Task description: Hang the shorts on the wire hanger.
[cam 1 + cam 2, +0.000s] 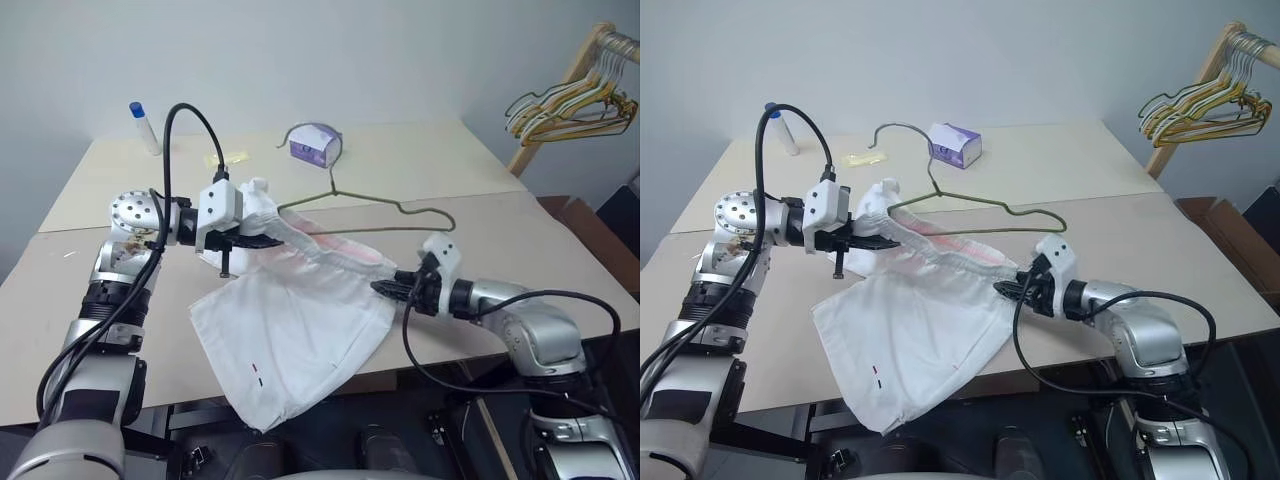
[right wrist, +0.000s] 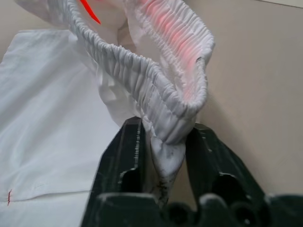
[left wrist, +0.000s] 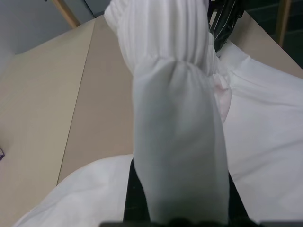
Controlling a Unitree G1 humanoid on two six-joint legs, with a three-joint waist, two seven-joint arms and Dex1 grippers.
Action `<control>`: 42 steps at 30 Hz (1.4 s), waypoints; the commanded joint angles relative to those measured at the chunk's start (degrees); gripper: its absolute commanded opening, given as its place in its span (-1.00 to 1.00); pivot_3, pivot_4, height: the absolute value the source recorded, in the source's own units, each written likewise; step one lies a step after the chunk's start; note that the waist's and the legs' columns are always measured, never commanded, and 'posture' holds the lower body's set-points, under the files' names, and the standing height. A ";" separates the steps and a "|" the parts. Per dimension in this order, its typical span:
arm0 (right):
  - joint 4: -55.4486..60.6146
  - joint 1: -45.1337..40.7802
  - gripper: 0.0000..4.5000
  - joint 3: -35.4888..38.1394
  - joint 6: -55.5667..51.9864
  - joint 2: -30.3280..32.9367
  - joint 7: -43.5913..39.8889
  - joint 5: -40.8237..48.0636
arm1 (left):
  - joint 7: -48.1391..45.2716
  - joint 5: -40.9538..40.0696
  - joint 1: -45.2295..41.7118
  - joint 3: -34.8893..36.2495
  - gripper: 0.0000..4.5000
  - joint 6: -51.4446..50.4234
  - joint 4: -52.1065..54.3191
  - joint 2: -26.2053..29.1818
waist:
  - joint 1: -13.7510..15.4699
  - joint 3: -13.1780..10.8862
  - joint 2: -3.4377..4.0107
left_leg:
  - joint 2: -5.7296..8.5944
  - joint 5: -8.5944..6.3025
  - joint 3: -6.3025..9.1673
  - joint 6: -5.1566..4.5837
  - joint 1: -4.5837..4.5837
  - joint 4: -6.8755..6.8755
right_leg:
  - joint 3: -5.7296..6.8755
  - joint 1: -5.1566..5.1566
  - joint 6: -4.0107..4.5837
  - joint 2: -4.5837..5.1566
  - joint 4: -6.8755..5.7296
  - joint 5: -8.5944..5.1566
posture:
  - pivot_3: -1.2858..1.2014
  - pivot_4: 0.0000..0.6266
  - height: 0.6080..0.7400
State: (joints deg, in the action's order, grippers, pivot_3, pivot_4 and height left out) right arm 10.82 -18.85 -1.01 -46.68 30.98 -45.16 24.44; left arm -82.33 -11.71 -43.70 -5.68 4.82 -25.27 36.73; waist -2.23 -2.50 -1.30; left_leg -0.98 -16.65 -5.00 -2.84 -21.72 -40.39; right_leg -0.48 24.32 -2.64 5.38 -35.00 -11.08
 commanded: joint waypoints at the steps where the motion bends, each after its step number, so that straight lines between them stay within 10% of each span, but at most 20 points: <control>1: 1.38 -0.74 -0.83 3.37 1.07 1.87 0.02 1.17 | -0.38 -0.67 1.01 1.42 -1.00 0.44 2.12 2.31 | -0.06 0.00 0.00 | -0.01 0.00 0.00 0.00 0.01 0.00 | 0.00 0.00 0.00 0.00 0.00 0.00 | 0.03 -0.95 1.00; 28: 0.20 -0.32 -0.99 9.57 6.46 11.96 -2.01 2.43 | 3.41 7.95 5.27 -2.40 -1.00 6.43 -4.31 7.81 | 0.04 0.00 0.01 | -0.01 -0.02 -0.03 -0.02 -0.01 0.01 | -0.01 0.01 0.00 0.01 0.02 0.00 | 0.02 -1.00 1.00; 42: 18.07 0.83 -0.99 3.60 7.51 12.95 -3.17 2.79 | 9.49 9.40 2.49 -3.86 -1.00 1.44 -4.30 2.04 | 0.14 0.01 0.00 | 0.00 -0.02 -0.03 -0.03 -0.03 0.00 | 0.00 0.02 -0.01 0.02 0.01 0.00 | 0.00 -1.00 1.00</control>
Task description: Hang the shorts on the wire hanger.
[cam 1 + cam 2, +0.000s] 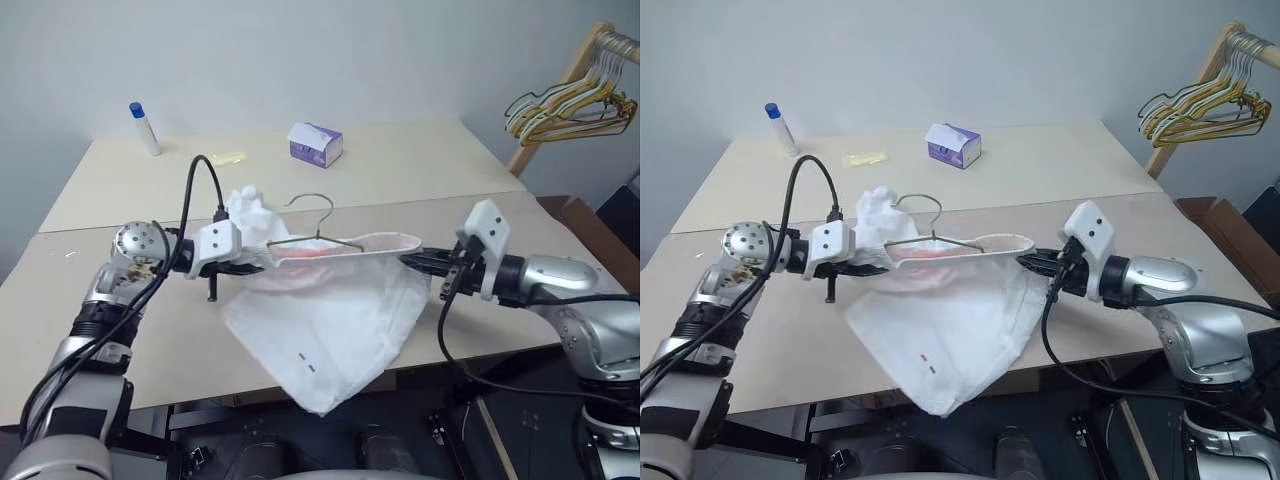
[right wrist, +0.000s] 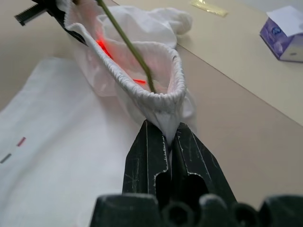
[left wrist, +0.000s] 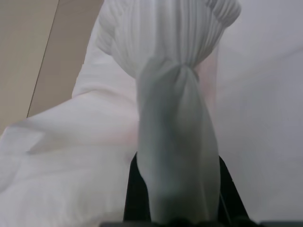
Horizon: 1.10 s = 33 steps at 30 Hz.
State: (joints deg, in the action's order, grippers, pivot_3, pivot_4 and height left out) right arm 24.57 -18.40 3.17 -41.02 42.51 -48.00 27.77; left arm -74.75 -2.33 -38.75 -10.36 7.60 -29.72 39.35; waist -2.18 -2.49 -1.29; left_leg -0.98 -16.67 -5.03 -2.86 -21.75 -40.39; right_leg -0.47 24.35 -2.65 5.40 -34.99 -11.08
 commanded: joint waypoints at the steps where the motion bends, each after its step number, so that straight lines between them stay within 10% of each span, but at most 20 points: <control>1: 5.07 0.88 -0.99 -1.92 2.33 1.92 -0.21 -1.96 | 2.15 -0.14 -2.71 0.97 -1.00 -1.56 0.15 -1.02 | 0.17 0.00 0.00 | 0.00 0.00 0.01 0.00 -0.01 0.00 | 0.01 0.00 0.00 0.00 0.00 0.00 | 0.00 -1.00 1.00; 5: 5.33 1.90 -0.99 -5.46 4.59 2.57 1.46 -6.86 | 2.16 -0.55 -3.10 1.14 -1.00 -2.08 0.68 -1.65 | -0.08 0.00 0.00 | 0.01 0.00 -0.02 0.00 -0.01 0.00 | 0.01 0.00 0.00 0.01 0.01 0.00 | 0.00 -1.00 1.00; 16: 1.60 1.84 0.75 6.44 5.02 9.43 -7.84 0.40 | -0.85 -2.66 -4.14 2.35 -1.00 -1.70 1.39 -0.50 | 0.06 0.00 -0.01 | 0.02 0.00 -0.01 -0.01 -0.01 -0.01 | 0.02 0.00 0.00 0.01 0.03 0.00 | 0.01 -1.00 1.00; 33: -30.00 -26.64 0.75 -18.30 18.80 5.55 -24.46 -16.90 | -3.03 -3.06 -7.83 1.10 -1.00 0.67 -0.31 -3.83 | -0.52 0.01 0.00 | 0.01 -0.02 -0.17 -0.03 0.01 -0.01 | -0.11 0.08 -0.01 -0.02 0.00 0.01 | 0.02 -1.00 1.00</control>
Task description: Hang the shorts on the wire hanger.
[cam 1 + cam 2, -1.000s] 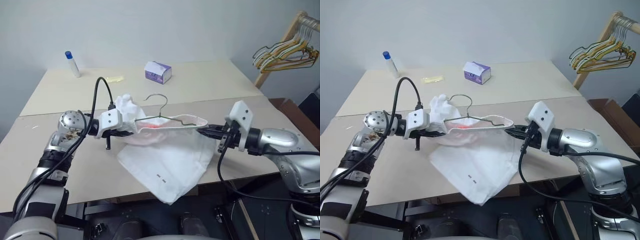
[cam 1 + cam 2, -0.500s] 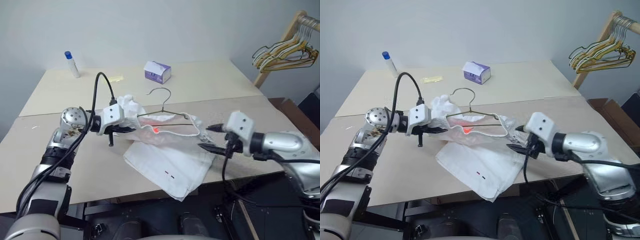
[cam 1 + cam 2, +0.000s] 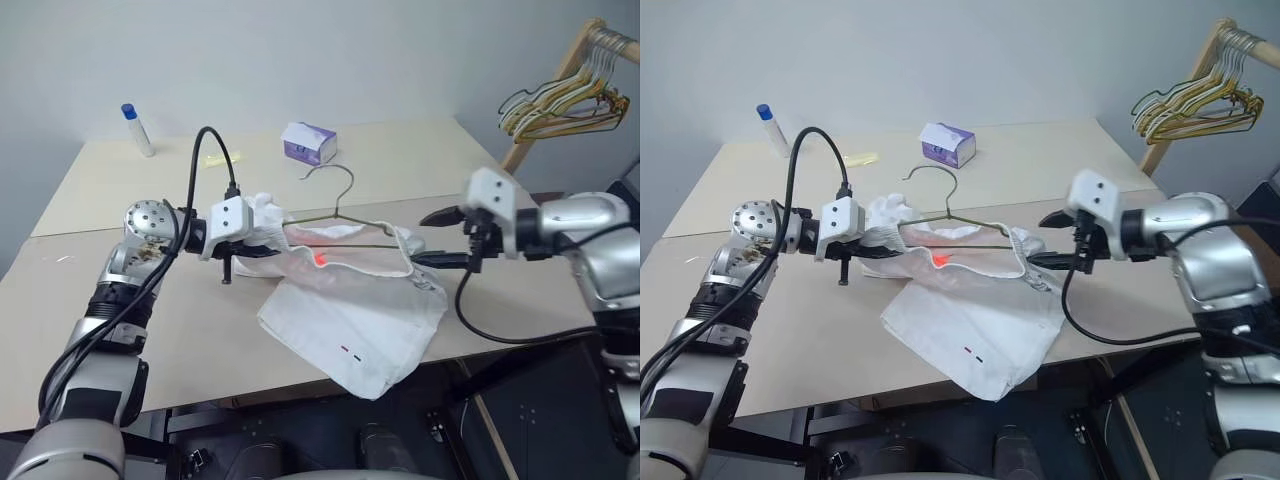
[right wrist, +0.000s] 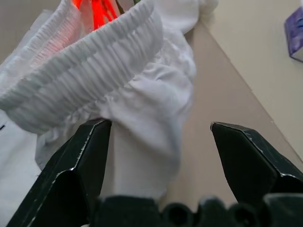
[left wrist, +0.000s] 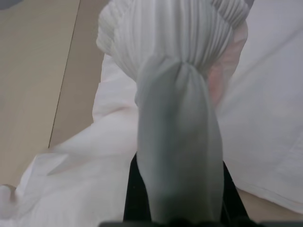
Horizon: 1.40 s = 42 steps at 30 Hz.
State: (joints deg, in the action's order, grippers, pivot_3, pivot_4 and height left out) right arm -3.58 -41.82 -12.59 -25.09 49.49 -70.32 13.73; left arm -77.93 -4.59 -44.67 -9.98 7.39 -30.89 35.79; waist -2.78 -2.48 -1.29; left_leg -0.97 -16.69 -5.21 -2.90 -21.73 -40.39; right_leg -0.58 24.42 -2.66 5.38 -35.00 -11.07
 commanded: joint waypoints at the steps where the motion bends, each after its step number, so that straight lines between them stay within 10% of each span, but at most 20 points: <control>1: -2.88 -4.08 0.75 -3.44 3.14 -2.34 -2.47 -3.67 | 0.18 -0.76 -1.89 0.72 -1.00 0.93 0.96 -0.45 | 0.14 0.00 0.00 | -0.01 0.00 0.00 0.00 -0.01 0.00 | 0.03 0.00 0.00 0.00 0.00 0.00 | 0.02 -1.00 1.00; 7: -7.02 -7.34 0.48 -7.15 3.32 -5.38 -3.75 -8.14 | -0.04 -0.97 -1.51 0.87 -1.00 0.82 1.83 -0.56 | 0.49 0.00 0.01 | 0.00 0.01 -0.01 0.02 -0.14 -0.07 | 0.13 0.02 -0.01 0.03 -0.06 0.01 | 0.03 -1.00 1.00; 17: -6.45 -5.60 -0.97 -5.94 2.29 -5.92 -4.45 -9.23 | -1.06 -1.72 -1.58 1.06 -1.00 1.11 2.27 -0.62 | 0.40 0.01 0.02 | 0.00 0.03 0.01 0.06 -0.22 -0.09 | 0.19 0.04 -0.03 0.03 -0.10 0.02 | 0.02 -1.00 1.00; 20: -4.89 -4.55 -0.97 -4.90 0.74 -5.73 -4.44 -8.19 | -2.15 -2.21 -1.98 1.05 -1.00 0.84 2.04 -0.89 | 0.37 0.01 0.02 | 0.00 0.04 0.00 0.07 -0.22 -0.10 | 0.19 0.05 -0.03 0.03 -0.10 0.03 | 0.01 -1.00 1.00; 34: 16.73 18.12 -1.00 13.74 -19.68 -0.29 3.87 5.31 | 6.58 -7.25 -6.32 10.87 0.93 1.53 -1.02 -1.46 | 0.63 0.01 0.02 | 0.00 0.02 0.23 0.03 -0.34 -0.25 | 0.31 0.04 -0.03 0.07 -0.04 0.03 | -0.01 -1.00 1.00; 42: 28.73 31.69 -1.00 31.70 -37.85 -5.76 19.14 14.09 | 15.92 -17.48 -3.62 15.68 0.99 -12.18 13.83 -7.08 | 0.66 0.02 0.01 | 0.00 -0.03 0.35 0.00 -0.25 -0.33 | 0.27 -0.08 -0.05 0.09 -0.06 0.04 | -0.03 -1.00 1.00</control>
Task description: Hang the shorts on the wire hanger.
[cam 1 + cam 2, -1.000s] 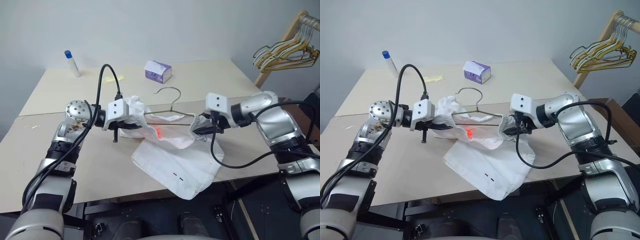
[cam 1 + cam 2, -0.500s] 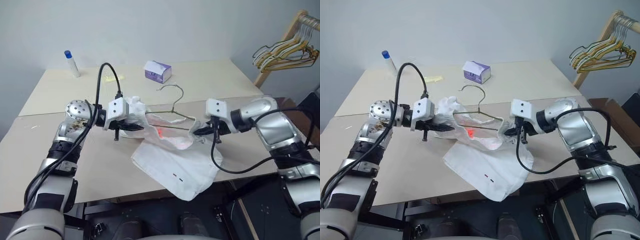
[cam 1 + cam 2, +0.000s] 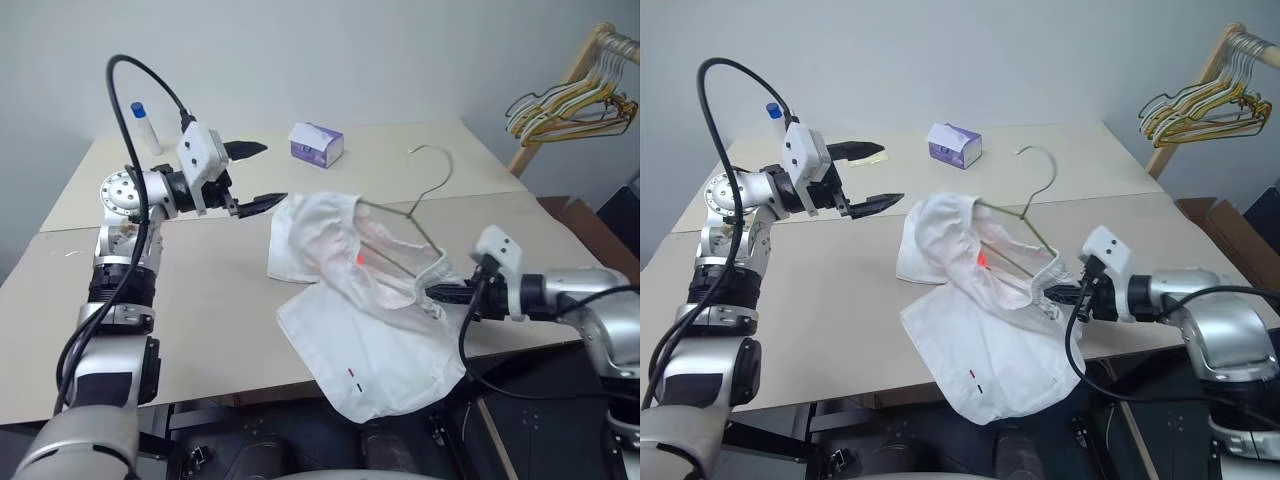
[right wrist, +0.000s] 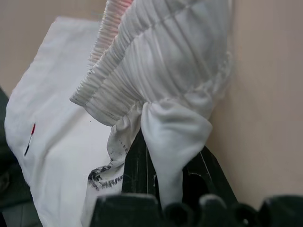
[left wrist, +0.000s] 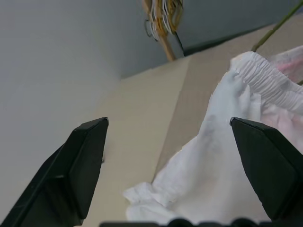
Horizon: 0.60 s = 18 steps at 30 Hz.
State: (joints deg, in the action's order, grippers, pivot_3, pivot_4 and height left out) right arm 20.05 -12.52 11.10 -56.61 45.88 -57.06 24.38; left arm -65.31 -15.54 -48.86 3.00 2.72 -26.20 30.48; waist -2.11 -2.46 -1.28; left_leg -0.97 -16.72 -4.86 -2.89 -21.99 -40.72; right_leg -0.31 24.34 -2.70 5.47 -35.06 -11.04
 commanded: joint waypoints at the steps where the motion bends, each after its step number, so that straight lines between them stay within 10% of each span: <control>1: 6.92 3.50 -1.00 10.83 -9.30 -4.10 9.60 3.22 | 5.24 -9.80 1.36 3.36 0.99 -12.65 12.89 -2.96 | -0.01 0.00 0.00 | -0.01 -0.01 0.01 0.00 -0.03 0.00 | -0.01 0.01 -0.01 0.00 0.00 0.00 | -0.03 -1.00 1.00; 9: 13.14 0.73 -1.00 22.44 -24.65 -14.15 32.28 -3.09 | 17.26 -26.99 3.94 5.96 0.99 -39.49 29.44 -6.99 | -0.90 0.12 0.20 | 0.01 -0.08 -0.07 -0.04 0.25 -0.03 | -0.29 -0.09 -0.07 -0.04 -0.05 0.03 | -0.06 -0.97 1.00; 18: 6.59 -12.27 -1.00 28.81 -35.89 -13.33 46.10 -13.86 | 21.96 -29.87 5.00 6.24 0.99 -38.86 37.08 -10.75 | -2.00 0.27 0.48 | 0.10 -0.10 -0.13 -0.07 0.28 0.06 | -0.41 -0.10 -0.07 -0.06 0.07 0.03 | -0.07 -0.95 1.00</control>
State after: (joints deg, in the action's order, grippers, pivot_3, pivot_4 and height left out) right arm 25.70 -23.19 37.85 -92.04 31.16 -11.76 11.45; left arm -43.67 -44.30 -43.60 8.23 -37.37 9.11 19.78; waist -4.11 -2.19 -0.80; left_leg -0.86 -16.82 -5.00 -2.96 -21.71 -40.64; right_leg -0.72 24.24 -2.78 5.41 -34.99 -11.01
